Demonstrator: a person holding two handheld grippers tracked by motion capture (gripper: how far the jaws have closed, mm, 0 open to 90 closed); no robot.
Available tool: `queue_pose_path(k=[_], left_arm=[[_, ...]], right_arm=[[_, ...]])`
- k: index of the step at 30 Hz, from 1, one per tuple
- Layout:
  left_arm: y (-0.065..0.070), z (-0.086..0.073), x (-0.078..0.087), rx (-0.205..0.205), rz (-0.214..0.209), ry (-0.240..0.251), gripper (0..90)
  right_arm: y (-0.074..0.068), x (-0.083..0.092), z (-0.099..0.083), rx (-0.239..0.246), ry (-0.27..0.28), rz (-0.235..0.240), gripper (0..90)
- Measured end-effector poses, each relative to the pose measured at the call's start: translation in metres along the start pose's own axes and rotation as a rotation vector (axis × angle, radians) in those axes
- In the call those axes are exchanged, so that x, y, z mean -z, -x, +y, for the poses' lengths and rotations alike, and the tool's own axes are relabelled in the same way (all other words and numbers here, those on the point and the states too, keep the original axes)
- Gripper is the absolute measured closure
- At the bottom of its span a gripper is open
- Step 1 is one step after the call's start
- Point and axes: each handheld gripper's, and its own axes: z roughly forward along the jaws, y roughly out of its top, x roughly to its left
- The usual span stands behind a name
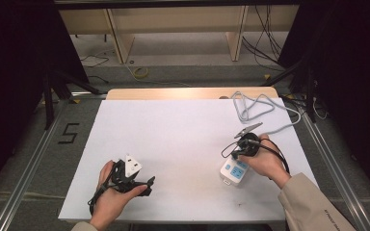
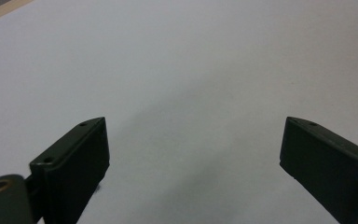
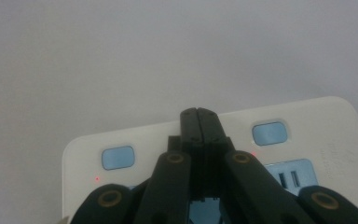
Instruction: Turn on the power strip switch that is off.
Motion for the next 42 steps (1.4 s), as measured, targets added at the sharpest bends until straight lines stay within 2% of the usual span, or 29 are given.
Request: queue_pose_path(k=[42], left_arm=[[-0.0002,0.0000,-0.0006,0.003,-0.004,0.002,7.8]], right_arm=[[-0.0001,0.0019,-0.0007,0.008,0.023,-0.008,90.0]])
